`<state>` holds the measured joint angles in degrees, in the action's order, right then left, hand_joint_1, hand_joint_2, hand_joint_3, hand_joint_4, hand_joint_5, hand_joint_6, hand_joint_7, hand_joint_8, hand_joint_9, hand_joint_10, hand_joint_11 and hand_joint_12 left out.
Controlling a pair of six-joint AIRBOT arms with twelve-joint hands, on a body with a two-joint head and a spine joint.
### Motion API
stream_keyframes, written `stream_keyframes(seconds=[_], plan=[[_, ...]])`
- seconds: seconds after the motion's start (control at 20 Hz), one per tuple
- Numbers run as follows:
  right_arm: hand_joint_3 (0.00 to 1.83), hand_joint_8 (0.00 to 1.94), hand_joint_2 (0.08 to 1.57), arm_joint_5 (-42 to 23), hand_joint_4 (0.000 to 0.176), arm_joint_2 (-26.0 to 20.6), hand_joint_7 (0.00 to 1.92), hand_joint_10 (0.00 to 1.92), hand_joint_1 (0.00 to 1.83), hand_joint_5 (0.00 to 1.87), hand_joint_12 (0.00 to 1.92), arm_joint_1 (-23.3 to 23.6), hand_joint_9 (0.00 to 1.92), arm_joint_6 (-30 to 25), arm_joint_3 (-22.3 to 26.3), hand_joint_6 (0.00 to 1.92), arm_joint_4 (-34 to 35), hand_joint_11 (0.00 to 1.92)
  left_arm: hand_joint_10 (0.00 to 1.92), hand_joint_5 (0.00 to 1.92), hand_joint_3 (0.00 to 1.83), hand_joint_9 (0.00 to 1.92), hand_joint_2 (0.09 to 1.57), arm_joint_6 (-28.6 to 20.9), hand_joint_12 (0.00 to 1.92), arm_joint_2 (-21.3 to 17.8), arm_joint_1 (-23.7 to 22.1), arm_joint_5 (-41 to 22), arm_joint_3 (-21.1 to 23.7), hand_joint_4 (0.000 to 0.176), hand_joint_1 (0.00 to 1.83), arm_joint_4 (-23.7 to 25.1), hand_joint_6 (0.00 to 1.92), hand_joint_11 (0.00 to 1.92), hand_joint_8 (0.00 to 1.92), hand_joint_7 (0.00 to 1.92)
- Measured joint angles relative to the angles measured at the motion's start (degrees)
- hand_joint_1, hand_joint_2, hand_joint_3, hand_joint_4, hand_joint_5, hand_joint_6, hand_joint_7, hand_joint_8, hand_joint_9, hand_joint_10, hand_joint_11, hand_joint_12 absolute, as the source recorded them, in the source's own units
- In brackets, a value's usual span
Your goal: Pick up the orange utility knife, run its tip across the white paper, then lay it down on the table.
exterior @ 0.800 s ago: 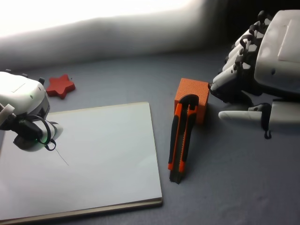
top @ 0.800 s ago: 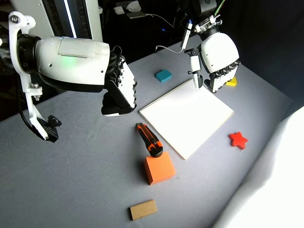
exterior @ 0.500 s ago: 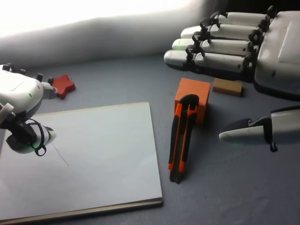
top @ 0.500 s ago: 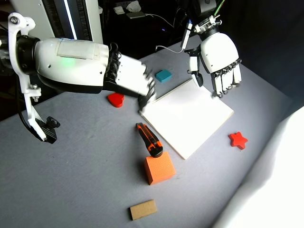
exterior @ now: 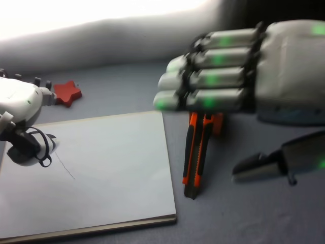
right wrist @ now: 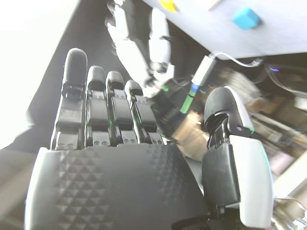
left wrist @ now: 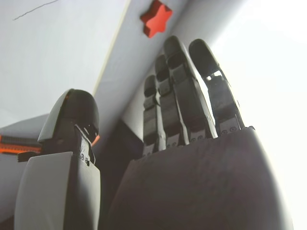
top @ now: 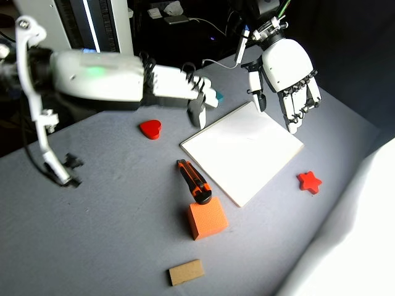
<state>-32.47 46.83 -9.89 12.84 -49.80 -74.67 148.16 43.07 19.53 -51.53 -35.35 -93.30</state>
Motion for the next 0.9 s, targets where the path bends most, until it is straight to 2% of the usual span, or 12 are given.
stream_keyframes(seconds=[0.1,0.2,0.3,0.35,0.4,0.45,0.55,0.7,0.85,0.9], plan=[[0.0,0.0,1.1,1.7,0.0,2.5,0.12,0.53,0.68,0.05,1.35,0.1,0.0,-0.6,-0.6,0.03,-5.4,0.0,0.03,0.34,0.06,0.61,1.29,-0.7,1.3,0.3,0.0,0.0,0.3,0.02,0.61,-0.2,0.01,0.11,0.01,0.5],[0.0,0.0,1.1,4.3,0.0,6.2,0.08,0.42,0.88,0.02,1.24,0.1,0.0,-1.7,-3.5,0.02,-8.0,0.0,0.02,0.34,0.06,0.6,1.3,-1.4,1.3,0.3,0.2,-0.2,0.3,0.017,0.6,-0.1,0.0,0.1,0.0,0.49],[0.0,0.0,1.06,6.1,0.0,8.8,0.01,0.22,1.15,0.0,0.87,0.1,0.0,-6.5,-6.6,0.0,-10.2,0.0,0.02,0.33,0.05,0.61,1.29,-1.9,1.3,0.4,0.7,-1.0,0.3,0.02,0.6,0.3,0.0,0.1,0.0,0.49],[0.0,0.0,1.08,6.7,0.0,10.0,0.0,0.06,1.18,0.0,0.52,-0.1,0.0,-8.1,-7.8,0.0,-12.0,0.0,0.02,0.34,0.05,0.61,1.3,-2.2,1.3,0.4,0.8,-1.2,0.3,0.019,0.6,-0.2,0.0,0.1,0.0,0.49],[0.0,0.0,1.09,6.8,0.0,11.3,0.0,0.01,1.21,0.0,0.19,-0.7,0.0,-9.6,-9.2,0.0,-13.6,0.0,0.02,0.35,0.04,0.61,1.29,-2.4,1.31,0.4,0.9,-1.2,0.3,0.016,0.63,-0.4,0.01,0.1,0.01,0.5],[0.0,0.0,1.09,7.0,0.0,12.9,0.0,0.0,1.22,0.0,0.04,-1.2,0.0,-13.1,-10.7,0.0,-16.1,0.0,0.02,0.35,0.04,0.61,1.29,-2.4,1.31,0.4,0.9,-1.2,0.3,0.016,0.64,-0.2,0.01,0.11,0.01,0.51],[0.0,0.0,1.09,7.4,0.0,15.0,0.0,0.0,1.23,0.0,0.0,-2.0,0.0,-18.7,-12.4,0.0,-19.0,0.0,0.02,0.34,0.04,0.61,1.29,-2.4,1.31,0.4,0.9,-0.6,0.3,0.017,0.62,0.3,0.0,0.1,0.0,0.5],[0.0,0.0,1.07,9.0,0.0,17.2,0.0,0.0,1.26,0.0,0.0,-2.7,0.0,-19.5,-13.9,0.0,-20.9,0.0,0.02,0.34,0.04,0.61,1.3,-2.5,1.31,0.4,0.5,-0.4,-0.2,0.016,0.61,-0.2,0.0,0.1,0.0,0.5],[0.0,0.0,1.05,13.2,0.0,20.2,0.0,0.0,1.26,0.0,0.0,-4.2,0.0,-21.4,-15.3,0.0,-23.4,0.0,0.02,0.36,0.04,0.62,1.29,-2.5,1.32,0.4,0.0,-0.5,-0.4,0.019,0.62,1.0,0.01,0.11,0.0,0.51],[0.0,0.0,1.05,13.9,0.0,21.0,0.0,0.0,1.26,0.0,0.0,-4.3,0.0,-25.7,-16.0,0.0,-26.3,0.0,0.02,0.35,0.04,0.62,1.3,-2.6,1.32,0.4,0.0,-0.5,-0.4,0.017,0.62,0.7,0.01,0.1,0.0,0.5]])
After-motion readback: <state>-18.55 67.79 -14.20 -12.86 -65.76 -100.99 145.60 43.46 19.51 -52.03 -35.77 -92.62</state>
